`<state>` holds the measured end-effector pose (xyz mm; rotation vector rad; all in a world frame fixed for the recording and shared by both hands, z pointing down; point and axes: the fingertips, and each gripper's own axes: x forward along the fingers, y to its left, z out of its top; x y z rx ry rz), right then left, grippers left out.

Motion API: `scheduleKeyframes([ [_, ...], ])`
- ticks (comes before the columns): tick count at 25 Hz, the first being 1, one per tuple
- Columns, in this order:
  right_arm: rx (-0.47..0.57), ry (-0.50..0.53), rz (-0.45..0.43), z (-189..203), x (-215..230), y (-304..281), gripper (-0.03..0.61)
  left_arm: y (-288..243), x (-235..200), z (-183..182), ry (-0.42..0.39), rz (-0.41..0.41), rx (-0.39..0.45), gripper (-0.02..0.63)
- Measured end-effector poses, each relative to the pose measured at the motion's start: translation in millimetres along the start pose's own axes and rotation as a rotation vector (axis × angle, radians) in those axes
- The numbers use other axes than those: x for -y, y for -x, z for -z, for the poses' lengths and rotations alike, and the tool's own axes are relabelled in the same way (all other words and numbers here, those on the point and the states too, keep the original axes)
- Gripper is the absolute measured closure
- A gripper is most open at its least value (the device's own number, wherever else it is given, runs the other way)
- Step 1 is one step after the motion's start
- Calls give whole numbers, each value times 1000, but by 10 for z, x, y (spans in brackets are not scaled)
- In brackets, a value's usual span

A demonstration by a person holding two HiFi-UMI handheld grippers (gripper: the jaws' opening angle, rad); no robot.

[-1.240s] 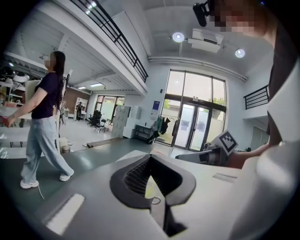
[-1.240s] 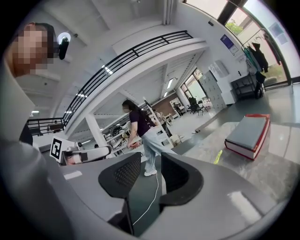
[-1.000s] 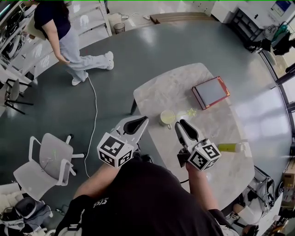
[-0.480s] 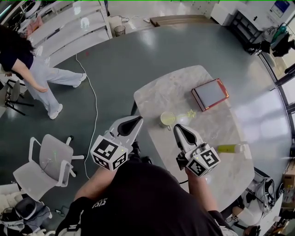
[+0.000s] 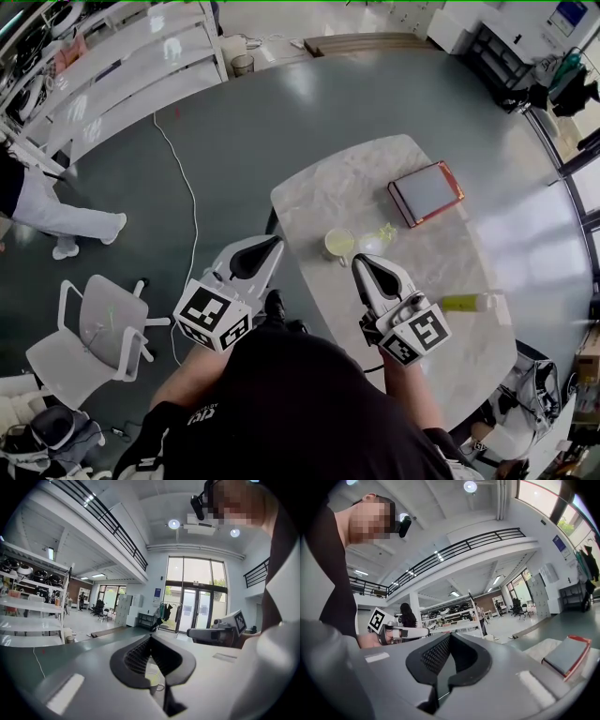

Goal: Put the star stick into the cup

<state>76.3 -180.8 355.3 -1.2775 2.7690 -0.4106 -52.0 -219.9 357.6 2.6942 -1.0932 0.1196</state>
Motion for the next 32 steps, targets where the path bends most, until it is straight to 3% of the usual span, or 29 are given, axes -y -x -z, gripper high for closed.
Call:
scheduleKeyframes([
  [12,19,55,6,-151,-36,34,566,80,-19,-54,-9,-9,12,612],
  [32,13,20,22,-77,6,52,566,161,1,-66,-10,-18,22,612],
])
